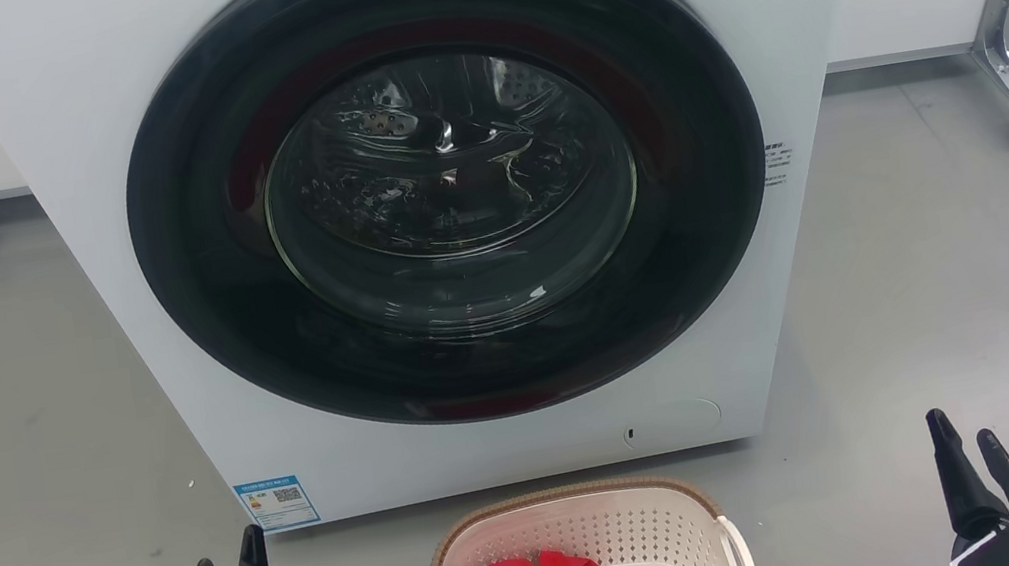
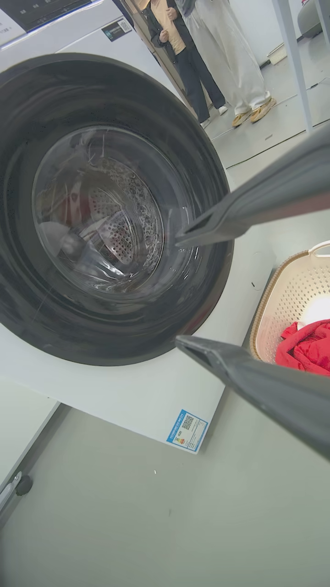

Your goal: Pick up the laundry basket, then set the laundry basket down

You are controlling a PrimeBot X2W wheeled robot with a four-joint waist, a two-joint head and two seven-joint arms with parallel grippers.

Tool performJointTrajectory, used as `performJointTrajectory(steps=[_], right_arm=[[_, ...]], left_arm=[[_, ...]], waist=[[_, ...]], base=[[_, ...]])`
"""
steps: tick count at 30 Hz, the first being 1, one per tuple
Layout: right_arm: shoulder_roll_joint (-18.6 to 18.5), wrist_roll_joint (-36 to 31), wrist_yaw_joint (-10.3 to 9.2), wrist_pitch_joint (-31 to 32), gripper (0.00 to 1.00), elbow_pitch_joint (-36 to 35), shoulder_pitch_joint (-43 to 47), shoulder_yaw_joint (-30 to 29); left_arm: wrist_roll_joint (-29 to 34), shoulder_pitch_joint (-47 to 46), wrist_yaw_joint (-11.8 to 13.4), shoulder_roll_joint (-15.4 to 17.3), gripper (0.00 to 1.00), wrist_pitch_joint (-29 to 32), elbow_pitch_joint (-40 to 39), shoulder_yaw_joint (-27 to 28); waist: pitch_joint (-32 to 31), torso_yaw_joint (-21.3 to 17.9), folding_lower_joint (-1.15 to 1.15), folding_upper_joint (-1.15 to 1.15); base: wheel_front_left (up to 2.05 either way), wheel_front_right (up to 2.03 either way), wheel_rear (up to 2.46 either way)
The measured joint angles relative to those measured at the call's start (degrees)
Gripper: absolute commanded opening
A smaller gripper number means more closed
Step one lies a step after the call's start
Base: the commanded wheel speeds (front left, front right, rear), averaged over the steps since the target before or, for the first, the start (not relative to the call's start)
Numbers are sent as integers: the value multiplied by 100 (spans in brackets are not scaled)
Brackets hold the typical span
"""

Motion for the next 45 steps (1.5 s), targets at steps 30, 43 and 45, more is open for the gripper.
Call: performJointTrajectory(steps=[30,43,45], right_arm=[[-327,-2327,-458,-579,100,450,-115,748],[-428,-2973,-597,-767,100,665,-125,938],[-428,-2973,-597,-767,100,682,-127,937]], left_arm=[[2472,-1,583,192,100,-557,200,-648],[3140,-16,753,233,100,-725,444,-786],[3139,-16,753,223,100,-724,469,-781]], waist=[[-34,16,0,0],[-60,11,0,0],[-60,10,0,0]], base=[[0,0,0],[0,0,0],[0,0,0]])
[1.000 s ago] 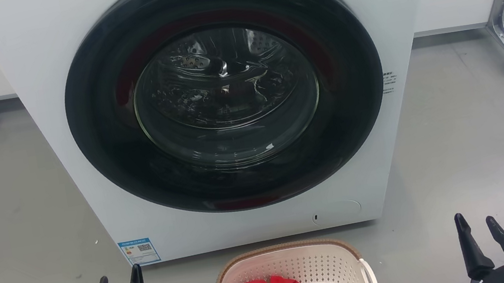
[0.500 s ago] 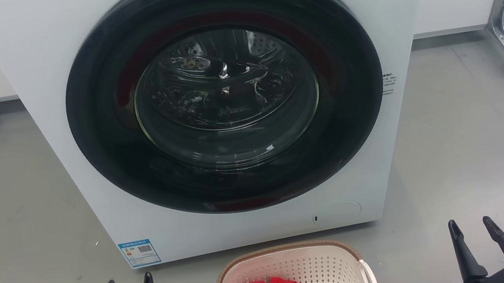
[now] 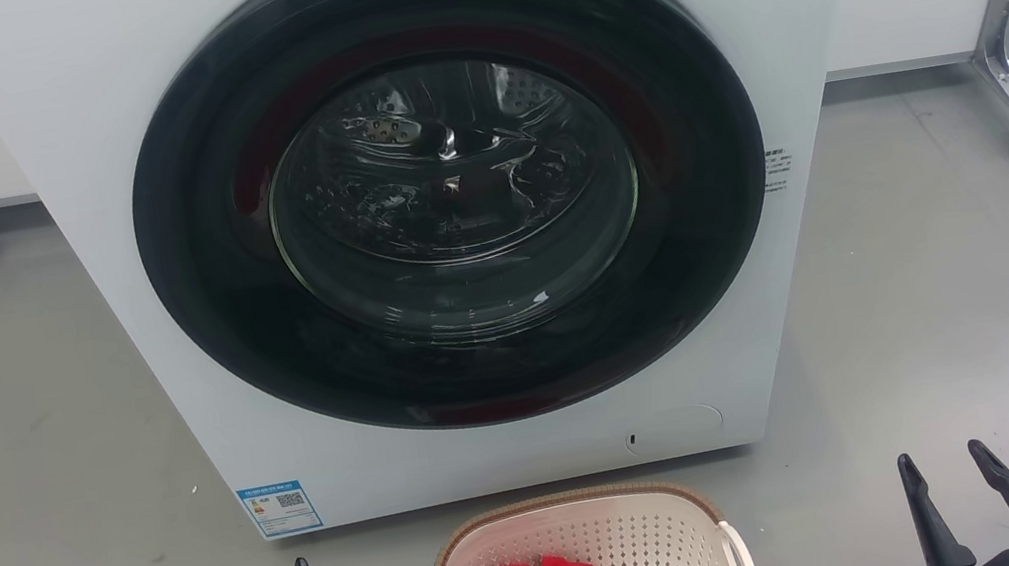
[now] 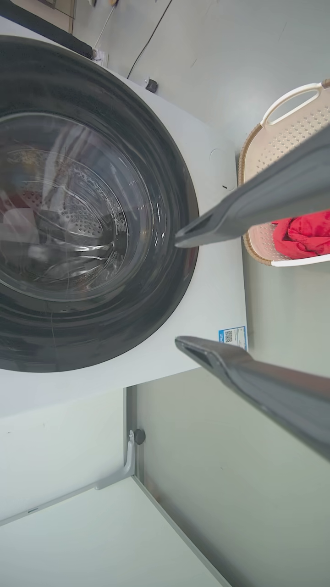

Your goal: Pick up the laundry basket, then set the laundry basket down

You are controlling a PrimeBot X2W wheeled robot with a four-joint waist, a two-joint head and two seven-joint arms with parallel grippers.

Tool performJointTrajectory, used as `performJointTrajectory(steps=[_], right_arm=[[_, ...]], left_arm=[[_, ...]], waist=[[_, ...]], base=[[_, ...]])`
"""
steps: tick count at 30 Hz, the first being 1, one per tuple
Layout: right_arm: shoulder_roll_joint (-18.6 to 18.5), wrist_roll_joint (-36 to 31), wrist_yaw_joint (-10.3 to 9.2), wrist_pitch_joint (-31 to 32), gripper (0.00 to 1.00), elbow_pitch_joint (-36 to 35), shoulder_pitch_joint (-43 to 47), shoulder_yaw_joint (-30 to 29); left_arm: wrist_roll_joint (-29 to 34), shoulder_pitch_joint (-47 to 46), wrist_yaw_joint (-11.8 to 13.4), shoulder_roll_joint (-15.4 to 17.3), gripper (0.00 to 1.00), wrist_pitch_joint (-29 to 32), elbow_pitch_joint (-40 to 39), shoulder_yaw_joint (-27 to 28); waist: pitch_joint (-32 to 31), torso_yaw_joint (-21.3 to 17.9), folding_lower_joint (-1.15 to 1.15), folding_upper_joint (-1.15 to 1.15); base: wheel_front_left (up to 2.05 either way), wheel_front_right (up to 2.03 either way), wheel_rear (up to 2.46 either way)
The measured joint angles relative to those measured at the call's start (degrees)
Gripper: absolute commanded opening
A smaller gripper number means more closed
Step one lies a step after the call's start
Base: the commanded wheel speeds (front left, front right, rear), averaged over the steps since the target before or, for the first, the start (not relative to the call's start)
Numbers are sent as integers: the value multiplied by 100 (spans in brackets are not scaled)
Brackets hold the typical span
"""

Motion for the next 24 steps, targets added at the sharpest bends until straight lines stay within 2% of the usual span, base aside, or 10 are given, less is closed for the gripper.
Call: performJointTrajectory(steps=[24], right_arm=[[0,14,1,-1,100,102,-36,-55]], left_arm=[[-9,0,52,-90,100,64,227,64]], waist=[[50,5,0,0]], base=[[0,0,0]])
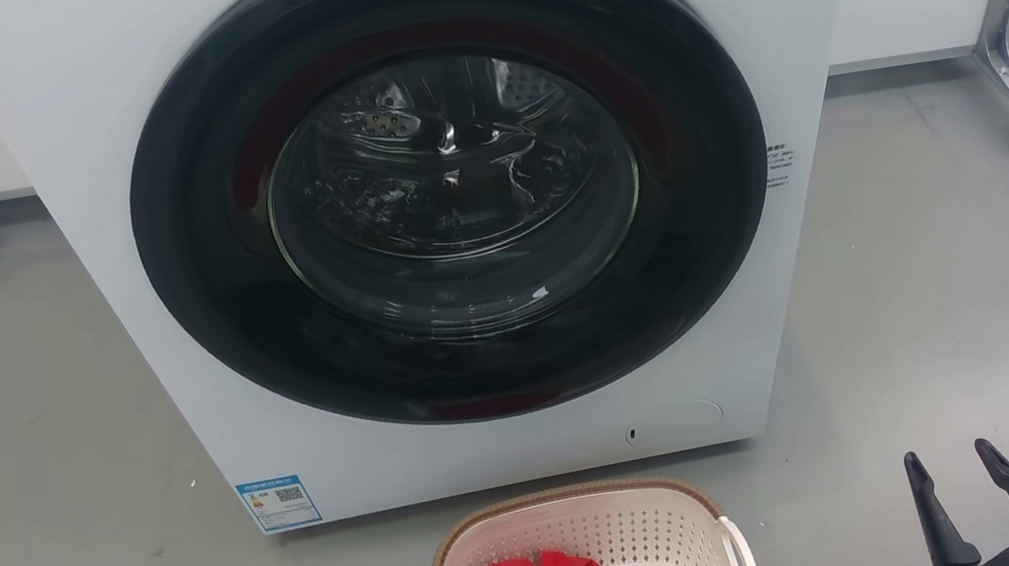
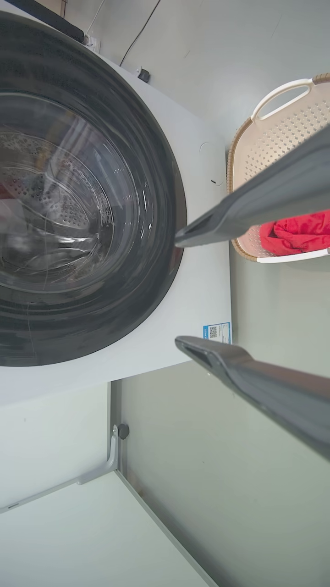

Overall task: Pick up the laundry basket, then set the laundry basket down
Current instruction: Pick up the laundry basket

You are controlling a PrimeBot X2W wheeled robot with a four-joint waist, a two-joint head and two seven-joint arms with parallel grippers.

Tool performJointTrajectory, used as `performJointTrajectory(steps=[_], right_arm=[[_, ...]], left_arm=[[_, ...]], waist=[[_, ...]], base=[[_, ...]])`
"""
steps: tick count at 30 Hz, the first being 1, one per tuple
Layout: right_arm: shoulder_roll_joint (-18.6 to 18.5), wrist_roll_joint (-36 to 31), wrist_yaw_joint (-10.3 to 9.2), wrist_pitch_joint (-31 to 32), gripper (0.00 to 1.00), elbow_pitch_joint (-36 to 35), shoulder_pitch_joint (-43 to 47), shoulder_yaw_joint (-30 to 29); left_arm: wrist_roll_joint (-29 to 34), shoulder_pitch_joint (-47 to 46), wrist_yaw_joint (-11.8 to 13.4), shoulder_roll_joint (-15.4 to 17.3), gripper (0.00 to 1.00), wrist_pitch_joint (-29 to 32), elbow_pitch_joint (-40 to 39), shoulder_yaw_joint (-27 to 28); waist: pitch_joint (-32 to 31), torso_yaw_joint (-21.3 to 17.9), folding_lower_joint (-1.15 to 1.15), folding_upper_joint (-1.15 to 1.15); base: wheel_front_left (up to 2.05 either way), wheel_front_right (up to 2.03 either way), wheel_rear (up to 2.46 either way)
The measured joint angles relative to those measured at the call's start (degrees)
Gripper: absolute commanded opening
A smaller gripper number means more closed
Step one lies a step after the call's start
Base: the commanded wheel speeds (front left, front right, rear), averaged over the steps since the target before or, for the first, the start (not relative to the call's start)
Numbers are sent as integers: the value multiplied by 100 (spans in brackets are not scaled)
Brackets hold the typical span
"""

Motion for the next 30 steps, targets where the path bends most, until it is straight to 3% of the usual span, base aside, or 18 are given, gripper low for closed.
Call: performJointTrajectory(steps=[19,30], right_arm=[[38,4,0,0,100,-8,-229,-13],[97,3,-1,1,100,-40,-605,-9]], left_arm=[[-52,-265,0,-138,100,55,-21,29],[-97,-607,-5,-253,100,96,-29,16]], waist=[[665,5,1,1],[1352,-20,1,1]], base=[[0,0,0],[0,0,0]])
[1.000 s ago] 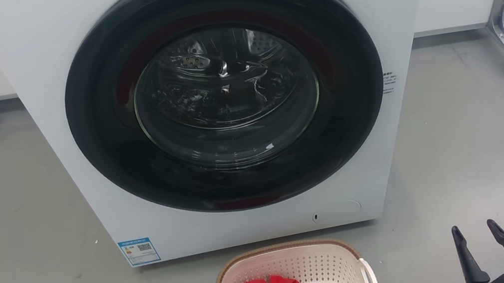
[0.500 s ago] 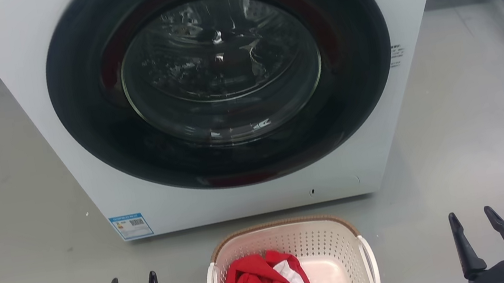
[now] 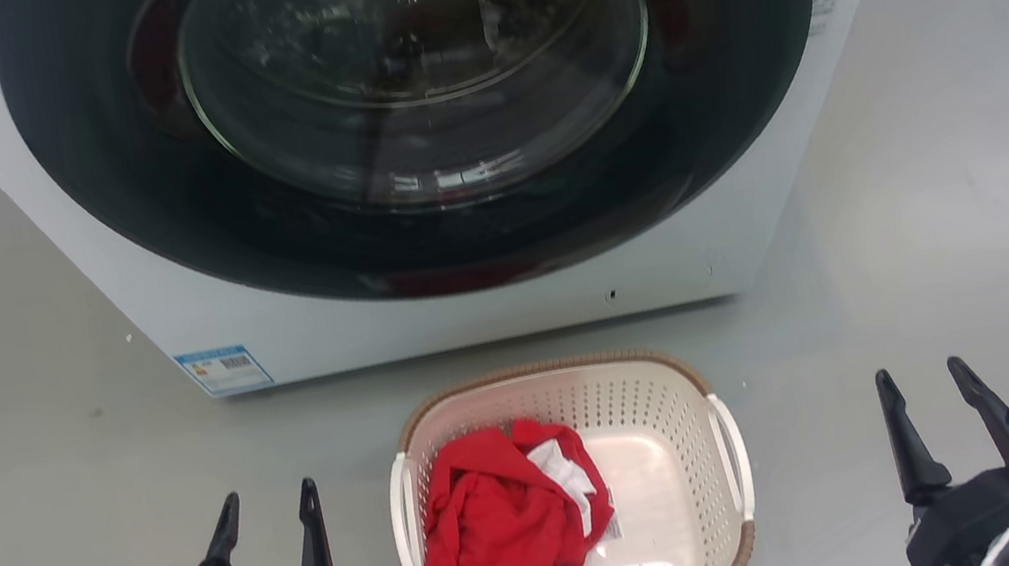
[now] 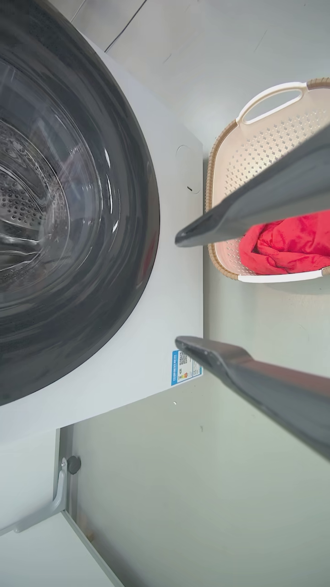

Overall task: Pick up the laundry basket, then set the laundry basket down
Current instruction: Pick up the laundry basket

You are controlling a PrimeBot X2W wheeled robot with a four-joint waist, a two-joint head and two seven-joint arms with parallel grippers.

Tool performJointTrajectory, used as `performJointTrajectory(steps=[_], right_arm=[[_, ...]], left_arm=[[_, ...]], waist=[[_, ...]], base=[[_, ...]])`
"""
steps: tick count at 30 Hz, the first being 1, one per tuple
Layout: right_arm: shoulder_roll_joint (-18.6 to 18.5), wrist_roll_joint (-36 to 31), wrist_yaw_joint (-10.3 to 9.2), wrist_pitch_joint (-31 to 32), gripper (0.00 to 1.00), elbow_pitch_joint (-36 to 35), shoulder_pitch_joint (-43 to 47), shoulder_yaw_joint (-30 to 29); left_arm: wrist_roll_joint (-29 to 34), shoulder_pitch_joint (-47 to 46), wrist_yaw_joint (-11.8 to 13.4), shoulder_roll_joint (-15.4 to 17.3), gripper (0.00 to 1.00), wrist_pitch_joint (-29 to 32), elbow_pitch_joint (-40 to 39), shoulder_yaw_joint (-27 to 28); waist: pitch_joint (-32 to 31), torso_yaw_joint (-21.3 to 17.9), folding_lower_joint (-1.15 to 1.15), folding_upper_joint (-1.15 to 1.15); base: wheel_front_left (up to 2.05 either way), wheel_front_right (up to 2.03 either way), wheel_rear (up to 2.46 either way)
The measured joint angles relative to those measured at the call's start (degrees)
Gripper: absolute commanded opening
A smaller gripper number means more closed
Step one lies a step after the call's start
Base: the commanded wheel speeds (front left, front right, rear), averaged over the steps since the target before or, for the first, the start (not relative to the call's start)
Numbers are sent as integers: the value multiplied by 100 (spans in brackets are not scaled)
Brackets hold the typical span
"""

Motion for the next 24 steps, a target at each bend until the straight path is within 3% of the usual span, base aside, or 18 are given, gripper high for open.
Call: performJointTrajectory(steps=[24], right_arm=[[296,-10,-10,15,100,223,-964,18]], left_arm=[[-207,-1067,-256,-243,100,203,469,-35]], waist=[[1834,-83,0,1]], base=[[0,0,0]])
